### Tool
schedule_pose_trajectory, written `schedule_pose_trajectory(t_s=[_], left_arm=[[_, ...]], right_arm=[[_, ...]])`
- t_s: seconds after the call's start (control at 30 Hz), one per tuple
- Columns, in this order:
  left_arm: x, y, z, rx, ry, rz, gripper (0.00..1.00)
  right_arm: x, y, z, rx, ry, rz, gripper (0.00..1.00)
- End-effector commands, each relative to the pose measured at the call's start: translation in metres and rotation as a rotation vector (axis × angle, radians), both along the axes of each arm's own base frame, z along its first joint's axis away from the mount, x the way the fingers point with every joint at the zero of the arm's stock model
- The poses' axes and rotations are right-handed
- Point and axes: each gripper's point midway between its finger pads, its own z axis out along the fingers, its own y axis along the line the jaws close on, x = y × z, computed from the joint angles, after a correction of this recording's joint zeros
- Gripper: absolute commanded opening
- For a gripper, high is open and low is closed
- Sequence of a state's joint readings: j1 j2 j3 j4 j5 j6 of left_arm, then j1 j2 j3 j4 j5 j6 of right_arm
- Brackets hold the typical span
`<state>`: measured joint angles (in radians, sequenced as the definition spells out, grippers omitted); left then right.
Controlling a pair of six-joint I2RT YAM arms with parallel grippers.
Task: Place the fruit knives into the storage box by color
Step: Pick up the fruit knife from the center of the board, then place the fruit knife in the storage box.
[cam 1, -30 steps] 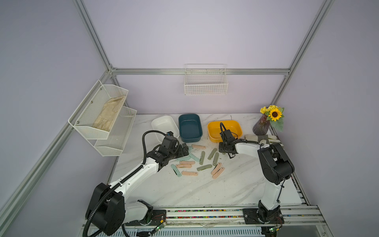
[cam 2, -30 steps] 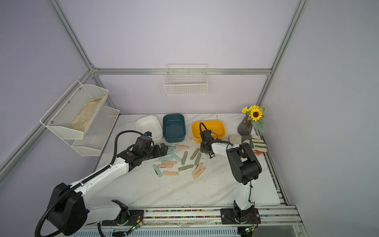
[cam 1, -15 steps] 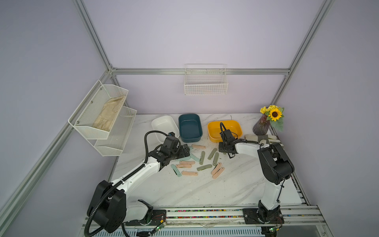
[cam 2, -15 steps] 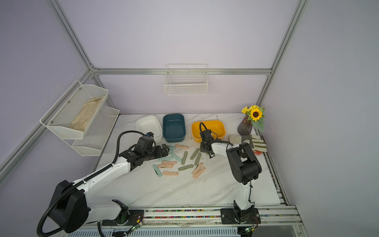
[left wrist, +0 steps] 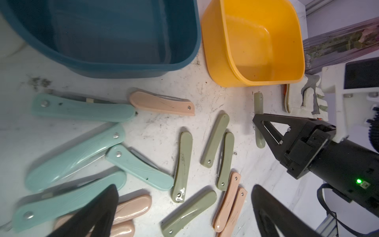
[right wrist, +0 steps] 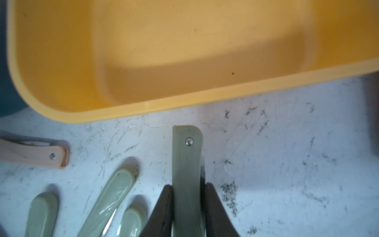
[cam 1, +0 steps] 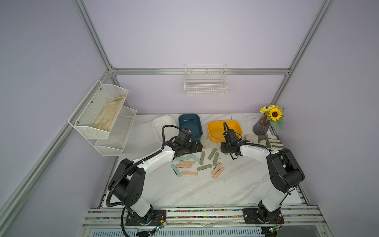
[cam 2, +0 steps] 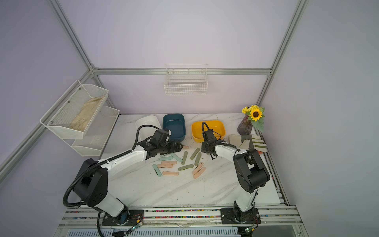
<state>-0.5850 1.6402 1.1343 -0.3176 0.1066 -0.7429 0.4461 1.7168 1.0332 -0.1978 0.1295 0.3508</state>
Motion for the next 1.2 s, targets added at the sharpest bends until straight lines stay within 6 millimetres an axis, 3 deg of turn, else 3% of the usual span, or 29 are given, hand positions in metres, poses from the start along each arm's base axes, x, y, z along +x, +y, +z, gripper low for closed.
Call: schedule_pose_trajectory(t_s=[0.0, 0.3, 0.43, 0.53, 0.87, 1.17], left_arm=[[0.025, -0.038, 0.052, -0.133, -0.089, -0.037, 1.00], [0.045, -0.057, 0.067, -0.190, -0.120, -0.027, 1.00], [0.051, -0.050, 0.074, -0.175, -0.148, -0.003, 1.00], [0.053, -0.039, 0.077, -0.171, -0.158, 0.019, 1.00], [0.047, 0.008, 0.080, -0.163, -0.170, 0.087, 1.00], [0.031, 0.021, 0.078, -0.161, -0.163, 0.092, 1.00]], right_arm=[[-0.011, -0.001, 0.011, 0.018, 0.001, 0.001, 0.20], [-0.013, 0.007, 0.059, 0.102, -0.078, 0.026, 0.20], [0.006, 0.021, 0.083, 0.145, -0.123, 0.042, 0.21], [0.026, 0.032, 0.086, 0.156, -0.134, 0.044, 0.21], [0.100, 0.072, 0.063, 0.173, -0.126, 0.055, 0.21], [0.133, 0.079, 0.016, 0.136, -0.082, 0.026, 0.21]])
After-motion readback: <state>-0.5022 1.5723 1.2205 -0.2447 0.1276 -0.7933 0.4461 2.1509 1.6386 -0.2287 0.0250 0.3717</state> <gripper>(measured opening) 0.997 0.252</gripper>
